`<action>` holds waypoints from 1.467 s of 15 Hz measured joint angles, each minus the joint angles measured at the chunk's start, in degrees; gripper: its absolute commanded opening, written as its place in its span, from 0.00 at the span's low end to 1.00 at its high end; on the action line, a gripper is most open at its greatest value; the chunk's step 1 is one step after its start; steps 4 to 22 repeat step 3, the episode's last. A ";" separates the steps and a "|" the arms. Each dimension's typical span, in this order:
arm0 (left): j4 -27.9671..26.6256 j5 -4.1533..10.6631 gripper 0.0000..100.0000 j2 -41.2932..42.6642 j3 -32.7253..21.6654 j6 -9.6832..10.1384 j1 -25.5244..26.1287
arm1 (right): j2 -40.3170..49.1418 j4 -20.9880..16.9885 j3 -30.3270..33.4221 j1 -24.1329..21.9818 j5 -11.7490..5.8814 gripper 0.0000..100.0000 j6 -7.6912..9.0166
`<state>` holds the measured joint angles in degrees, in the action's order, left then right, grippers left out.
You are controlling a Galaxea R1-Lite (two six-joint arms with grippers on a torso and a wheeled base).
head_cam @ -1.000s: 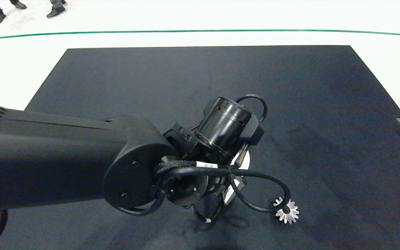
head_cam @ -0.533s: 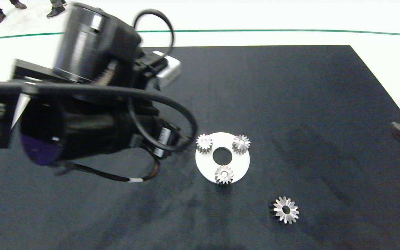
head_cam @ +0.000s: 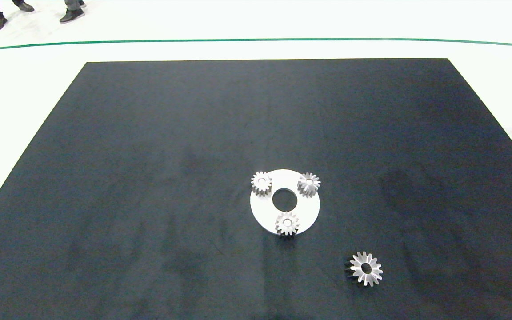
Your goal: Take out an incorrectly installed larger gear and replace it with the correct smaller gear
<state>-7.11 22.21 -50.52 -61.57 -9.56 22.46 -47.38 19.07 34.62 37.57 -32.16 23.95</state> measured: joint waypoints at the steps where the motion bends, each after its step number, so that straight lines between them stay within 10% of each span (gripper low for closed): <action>1: -0.94 0.00 1.00 4.40 0.89 -0.24 -1.18 | 2.11 -0.20 -1.96 -2.57 -0.28 1.00 0.27; 3: -5.12 0.02 1.00 12.85 3.01 -2.12 -2.86 | 7.18 -0.41 -5.63 -8.66 -0.55 1.00 0.35; 22: -5.12 0.02 1.00 12.85 3.01 -2.12 -2.86 | 7.18 -0.41 -5.63 -8.66 -0.55 1.00 0.35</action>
